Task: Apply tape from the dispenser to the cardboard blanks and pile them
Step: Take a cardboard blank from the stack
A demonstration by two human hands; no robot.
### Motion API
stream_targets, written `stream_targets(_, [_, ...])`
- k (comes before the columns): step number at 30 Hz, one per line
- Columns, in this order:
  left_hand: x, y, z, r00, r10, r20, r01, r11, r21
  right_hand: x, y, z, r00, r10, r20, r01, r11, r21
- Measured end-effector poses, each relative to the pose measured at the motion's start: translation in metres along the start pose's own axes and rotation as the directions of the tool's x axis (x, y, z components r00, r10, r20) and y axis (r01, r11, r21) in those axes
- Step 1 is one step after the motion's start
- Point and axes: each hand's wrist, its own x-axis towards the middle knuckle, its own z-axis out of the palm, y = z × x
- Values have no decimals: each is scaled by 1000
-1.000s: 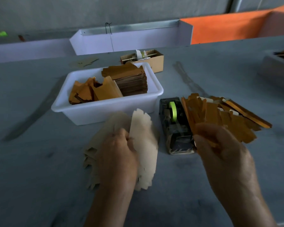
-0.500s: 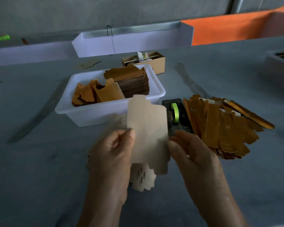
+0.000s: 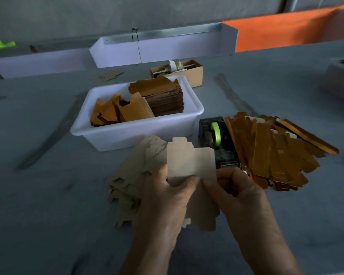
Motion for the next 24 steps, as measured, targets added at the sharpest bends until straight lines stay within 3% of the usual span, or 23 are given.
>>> stream_targets(4, [1,-4,1,999,36,-16,-36,999,17,-8,-1,6,970,-235,-57,206,928,-312])
stream_targets(6, [1,-5,1,1000,25,-11,-25,1000,19,-12,-1,11,947,-316,-59,271,884,-382])
stream_targets(10, [-4,2,-1,996,-45,83,46,999,-14,-17,-8,16,975,-219,41,223,963,-154])
stream_targets(12, [-5,8,-6,988,-46,150,56,996,-67,-17,-8,15,967,-245,72,253,956,-147])
stream_targets(15, [-5,8,-12,967,37,253,-38,999,1,-13,-6,11,962,-256,97,270,947,-172])
stream_targets(20, [-7,2,-16,953,-37,301,23,998,50,-7,-3,6,991,-136,-16,131,975,-182])
stream_targets(24, [-7,-1,-15,937,-20,350,-16,995,98,-3,-4,2,984,104,143,-116,990,80])
